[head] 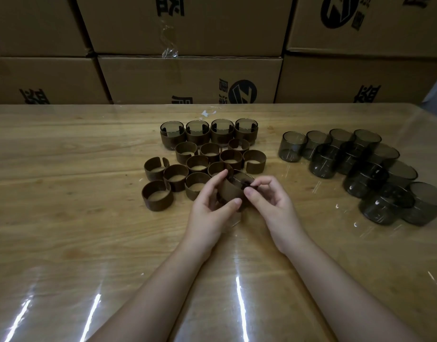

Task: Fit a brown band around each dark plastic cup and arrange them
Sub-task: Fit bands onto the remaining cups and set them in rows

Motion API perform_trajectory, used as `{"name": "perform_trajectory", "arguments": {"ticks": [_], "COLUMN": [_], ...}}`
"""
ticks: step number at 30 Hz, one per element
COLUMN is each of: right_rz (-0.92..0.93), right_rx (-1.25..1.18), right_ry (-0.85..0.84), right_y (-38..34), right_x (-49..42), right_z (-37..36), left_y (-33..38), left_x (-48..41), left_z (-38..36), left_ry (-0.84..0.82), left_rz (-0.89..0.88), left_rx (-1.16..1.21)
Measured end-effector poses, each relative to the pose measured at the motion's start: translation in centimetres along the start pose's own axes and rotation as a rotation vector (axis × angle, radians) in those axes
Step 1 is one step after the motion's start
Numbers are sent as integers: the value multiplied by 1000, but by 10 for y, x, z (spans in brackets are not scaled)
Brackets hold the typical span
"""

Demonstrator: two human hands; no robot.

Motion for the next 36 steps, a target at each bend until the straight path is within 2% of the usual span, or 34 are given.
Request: {"name": "perform_trajectory", "arguments": {"ticks": [4, 8, 10, 13, 16, 21, 26, 29, 33, 36], "right_rz": [49, 45, 11, 16, 110, 84, 48, -56, -166, -174], "right_rx": [207, 518, 547, 494, 577, 936, 1210, 1322, 1411, 1389], "right_ry": [-65, -104, -123, -34, 107, 243, 205, 160, 59, -15], "right_y": [-6, -15, -25, -47, -75, -94, -78, -65, -52, -49], "right_x": [1, -3, -10, -33, -70, -146, -194, -209, -218, -221], "right_z": [-2, 7, 9, 15, 31, 61, 60, 57, 62, 71], "left_y": [3, 9, 11, 10, 8, 11, 11, 9, 8, 7], "left_x": [1, 4, 4, 4, 3, 1, 3, 2, 1, 1], "left_z": [0, -1, -2, -2, -3, -4, -4, -4, -5, -6], "left_ry": [15, 21, 14, 1, -31, -63, -73, -71, -69, -72], "left_rz": [3, 17, 17, 48, 131, 164, 172, 189, 195, 195], "left_rx": [-31, -82, -47, 13, 36, 23, 7, 30, 52, 59]}}
Point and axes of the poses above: each hand's wrist, its own x-axis away from the middle knuckle, its own z-axis out of the back of the hand, y = z × x, the point moved 2 cm from there along -x, towards the middle knuckle, and after that the axes turned 12 degrees about -x, right-handed, at the moved point
